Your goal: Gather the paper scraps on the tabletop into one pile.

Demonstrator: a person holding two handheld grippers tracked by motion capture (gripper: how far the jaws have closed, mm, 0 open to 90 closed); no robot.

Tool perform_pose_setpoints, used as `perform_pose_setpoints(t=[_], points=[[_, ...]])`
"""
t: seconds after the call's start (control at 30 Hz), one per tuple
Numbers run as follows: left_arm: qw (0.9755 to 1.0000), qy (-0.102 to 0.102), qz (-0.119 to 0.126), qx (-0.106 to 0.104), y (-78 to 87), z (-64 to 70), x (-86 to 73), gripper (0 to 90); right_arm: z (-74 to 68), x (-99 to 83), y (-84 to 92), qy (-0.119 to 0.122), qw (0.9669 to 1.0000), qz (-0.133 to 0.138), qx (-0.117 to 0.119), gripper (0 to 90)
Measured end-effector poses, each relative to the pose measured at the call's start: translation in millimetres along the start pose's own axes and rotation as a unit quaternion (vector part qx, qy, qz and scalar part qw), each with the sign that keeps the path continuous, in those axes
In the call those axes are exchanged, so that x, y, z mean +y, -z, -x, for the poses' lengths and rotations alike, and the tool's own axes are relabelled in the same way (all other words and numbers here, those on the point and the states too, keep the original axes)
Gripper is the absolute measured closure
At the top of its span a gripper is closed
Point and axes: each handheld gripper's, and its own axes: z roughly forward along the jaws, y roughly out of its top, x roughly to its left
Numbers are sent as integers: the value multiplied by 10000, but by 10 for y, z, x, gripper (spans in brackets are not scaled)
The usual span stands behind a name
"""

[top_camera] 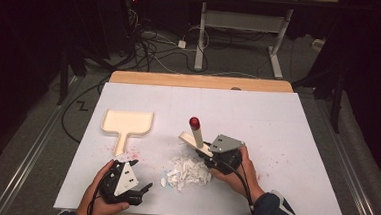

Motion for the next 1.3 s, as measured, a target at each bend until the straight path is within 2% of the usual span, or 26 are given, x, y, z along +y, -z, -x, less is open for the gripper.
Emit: perform_pose_setpoints(t=[0.1, 0.23, 0.3, 0.47, 0.5, 0.53, 0.57, 0.63, 0.77, 0.8, 0.83, 0.87, 0.9, 0.97, 1.0, 1.03, 1.17, 1.27, 1.3], points=[[10000, -8, 12, 2, 4, -1, 0, 169, -81, 57, 62, 107, 9996, 165, 224, 680], [10000, -1, 34, 9, 13, -4, 0, 170, -99, 108, 110, 218, 9991, 247, 277, 679], [10000, 7, 31, 13, 13, -7, 0, 169, -65, 135, 138, 181, 9989, 309, 307, 679], [10000, 4, -18, -5, -7, -10, 1, 169, 126, 220, 166, 182, 9985, 503, 130, 678], [10000, 2, -23, -7, -8, -12, 2, 169, 194, 242, 146, 239, 9984, 513, 83, 678], [10000, 3, -36, -6, -11, -13, 4, 169, 293, 271, 84, 287, 9985, 467, -64, 678], [10000, 0, -42, -3, -12, -13, 5, 169, 326, 277, 49, 329, 9985, 432, -95, 678], [10000, 6, -43, -18, -19, -16, 3, 170, 364, 278, -5, 363, 9984, 396, -154, 679], [10000, 3, -72, -30, -30, -13, -1, 169, 474, 221, -286, 457, 9983, 164, -322, 680], [10000, 13, -66, -34, -28, -13, -5, 169, 490, 177, -416, 513, 9979, 83, -391, 680], [10000, 13, -66, -34, -28, -13, -5, 169, 490, 177, -416, 513, 9979, 83, -391, 680], [10000, 37, -47, -30, -30, -12, -7, 169, 492, 162, -459, 530, 9979, 99, -346, 680], [10000, 52, -43, -36, -31, -14, -11, 169, 470, 152, -503, 489, 9984, 208, -174, 680], [10000, 30, -71, -45, -29, -19, -16, 169, 405, 153, -520, 654, 9976, 209, 42, 678], [10000, 30, -71, -45, -29, -19, -16, 169, 405, 153, -520, 654, 9976, 209, 42, 678], [10000, 17, -73, -45, -23, -21, -18, 170, 336, 140, -503, 785, 9958, 270, 381, 677], [10000, 15, -86, -38, -18, -19, -17, 169, 239, 112, -372, 990, 9877, 433, 1131, 678], [10000, 49, -64, -46, -24, -12, -14, 170, 205, 78, -250, 1089, 9807, 500, 1543, 679], [10000, 49, -64, -46, -24, -12, -14, 169, 193, 62, -210, 1144, 9789, 522, 1609, 679]])
